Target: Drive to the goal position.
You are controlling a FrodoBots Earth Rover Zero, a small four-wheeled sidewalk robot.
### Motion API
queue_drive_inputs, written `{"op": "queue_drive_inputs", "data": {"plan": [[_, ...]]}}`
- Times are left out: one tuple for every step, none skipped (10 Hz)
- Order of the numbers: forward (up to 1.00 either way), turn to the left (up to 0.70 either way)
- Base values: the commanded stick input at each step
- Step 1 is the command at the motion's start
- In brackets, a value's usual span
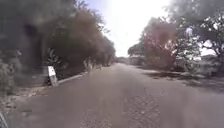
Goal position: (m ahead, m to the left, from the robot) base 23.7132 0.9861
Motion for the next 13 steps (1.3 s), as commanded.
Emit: {"op": "queue_drive_inputs", "data": {"plan": [[0.5, 0.0], [0.5, 0.0], [0.5, 0.0], [0.5, 0.0], [0.5, 0.0], [0.5, 0.0], [0.5, 0.0], [0.5, 0.0], [0.5, 0.0], [0.5, 0.0], [0.5, 0.0], [0.5, 0.0], [0.5, 0.0]]}}
